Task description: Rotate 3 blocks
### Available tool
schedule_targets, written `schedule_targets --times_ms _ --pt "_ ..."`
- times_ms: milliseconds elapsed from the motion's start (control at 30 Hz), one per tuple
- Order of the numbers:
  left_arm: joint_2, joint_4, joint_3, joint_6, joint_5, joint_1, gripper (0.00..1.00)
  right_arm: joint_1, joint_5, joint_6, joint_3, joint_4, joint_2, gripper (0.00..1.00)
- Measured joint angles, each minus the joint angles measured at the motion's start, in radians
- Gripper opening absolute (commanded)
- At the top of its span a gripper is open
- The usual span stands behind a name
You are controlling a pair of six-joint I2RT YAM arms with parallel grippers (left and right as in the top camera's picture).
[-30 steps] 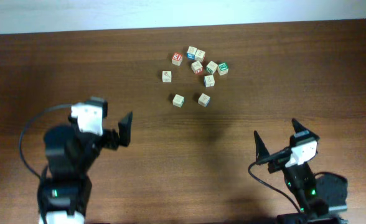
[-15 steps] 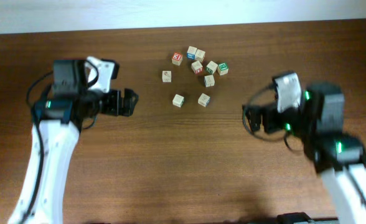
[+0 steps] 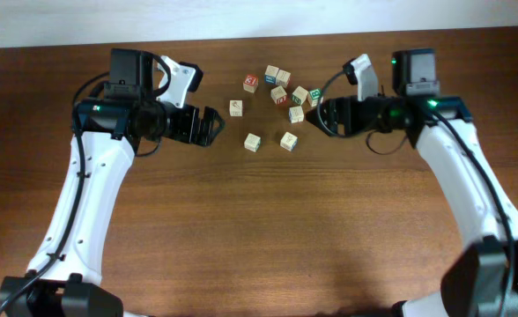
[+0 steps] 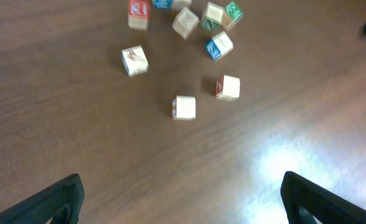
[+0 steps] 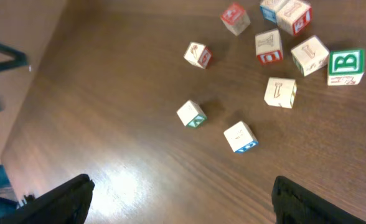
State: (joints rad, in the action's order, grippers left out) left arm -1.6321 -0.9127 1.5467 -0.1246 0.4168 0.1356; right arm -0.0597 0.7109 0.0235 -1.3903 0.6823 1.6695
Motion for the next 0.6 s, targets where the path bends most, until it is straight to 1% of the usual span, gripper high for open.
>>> schedule_targets --times_ms 67,200,267,333,400,467,600 --pt "-0.003 0.032 0.002 0.051 -0.027 0.001 1.0 -0.019 -0.041 0.066 0.0 -0.047 0.044 0.88" --pt "-0.045 0.056 0.004 0.204 -0.166 0.001 0.96 -0.119 -0.231 0.259 -0.001 -0.148 0.143 0.69" --pt "-0.082 0.068 0.004 0.261 -0.238 0.001 0.96 -0.17 -0.322 0.336 -0.001 -0.2 0.178 0.66" --pt "-0.119 0.078 0.004 0.291 -0.277 0.001 0.96 -0.21 -0.402 0.396 -0.001 -0.248 0.206 0.64" --pt "-0.147 0.084 0.004 0.307 -0.295 0.001 0.96 -0.235 -0.456 0.44 -0.001 -0.278 0.231 0.56" --pt "-0.167 0.089 0.004 0.316 -0.305 0.001 0.94 -0.25 -0.496 0.476 -0.001 -0.298 0.254 0.5" --pt "-0.195 0.091 0.004 0.328 -0.318 0.001 0.93 -0.259 -0.546 0.534 -0.001 -0.321 0.304 0.46"
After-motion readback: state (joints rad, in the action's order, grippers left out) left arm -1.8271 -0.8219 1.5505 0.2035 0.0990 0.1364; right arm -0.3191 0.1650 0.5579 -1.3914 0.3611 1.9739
